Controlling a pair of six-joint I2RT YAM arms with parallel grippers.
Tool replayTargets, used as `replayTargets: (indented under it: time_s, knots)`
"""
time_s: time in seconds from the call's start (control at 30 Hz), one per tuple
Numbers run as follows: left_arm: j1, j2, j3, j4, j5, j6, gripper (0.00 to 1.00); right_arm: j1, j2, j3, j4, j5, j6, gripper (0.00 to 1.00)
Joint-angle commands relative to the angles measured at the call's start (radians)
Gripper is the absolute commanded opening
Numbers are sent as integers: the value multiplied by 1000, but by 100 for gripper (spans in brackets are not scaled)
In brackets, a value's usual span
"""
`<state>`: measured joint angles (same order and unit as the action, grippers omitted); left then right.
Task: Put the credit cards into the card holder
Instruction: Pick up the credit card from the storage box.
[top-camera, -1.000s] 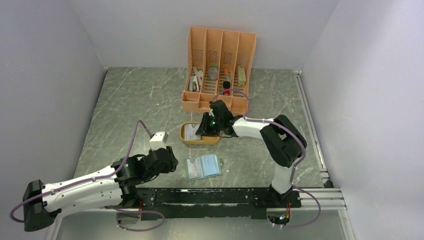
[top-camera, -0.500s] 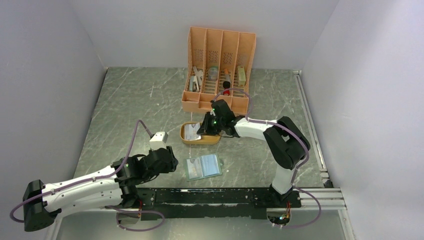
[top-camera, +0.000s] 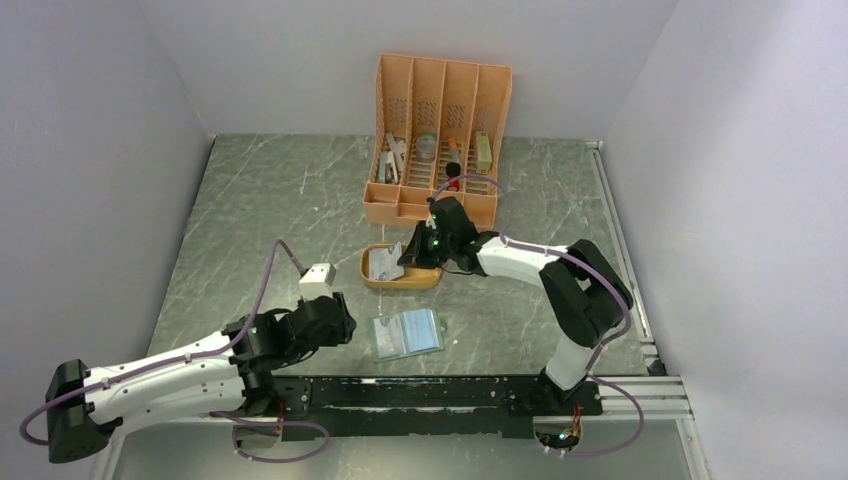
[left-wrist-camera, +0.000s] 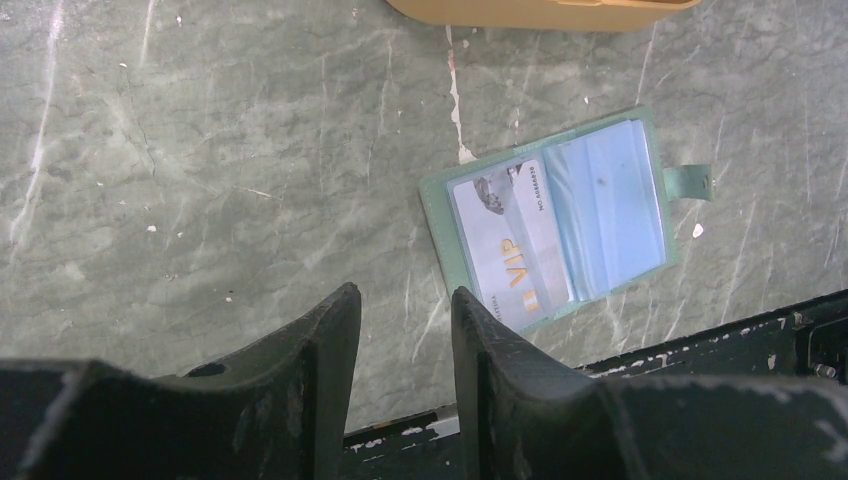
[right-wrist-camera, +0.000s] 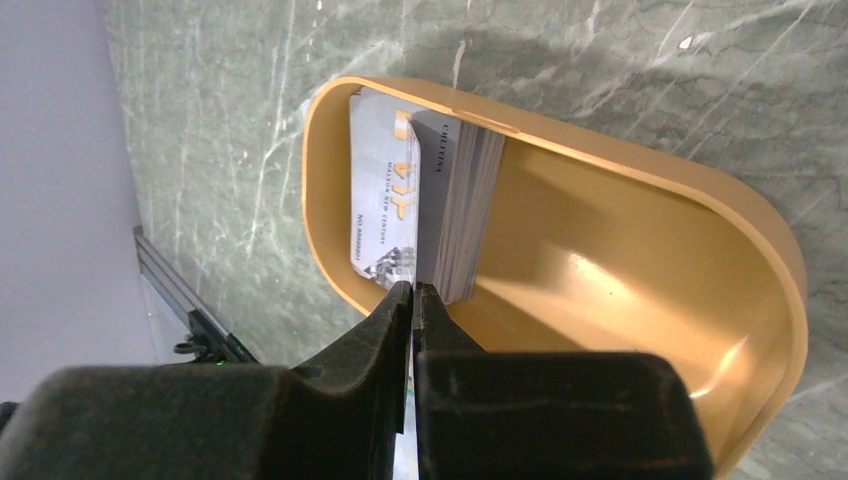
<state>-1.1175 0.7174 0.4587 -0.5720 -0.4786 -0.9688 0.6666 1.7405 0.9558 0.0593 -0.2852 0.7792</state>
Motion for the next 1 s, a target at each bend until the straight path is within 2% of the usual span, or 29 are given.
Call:
replayTargets:
  time_s: [0.0, 0.37, 0.47, 0.6, 0.7, 0.83, 0.97]
  knots:
    - [-6, -2, 16, 7, -23, 5, 44, -11, -47, -10, -15, -22, 23, 0]
    - [-6, 2, 49, -3, -39, 16, 44, -14, -127, -5, -22, -75, 109, 0]
    - [-5, 2, 63, -17, -45, 16, 43, -27, -158, -20, -23, -91, 221, 0]
    - [-6, -10, 87, -37, -59, 13, 43, -63, -218, -71, -23, -101, 450, 0]
    - [-7, -23, 103, -55, -70, 9, 43, -70, -242, -35, -145, -74, 552, 0]
    - [-6, -38, 110, -73, -83, 5, 43, -69, -243, 46, -293, -63, 566, 0]
    - [-5, -47, 110, -81, -83, -1, 43, -70, -266, 47, -306, -60, 570, 0]
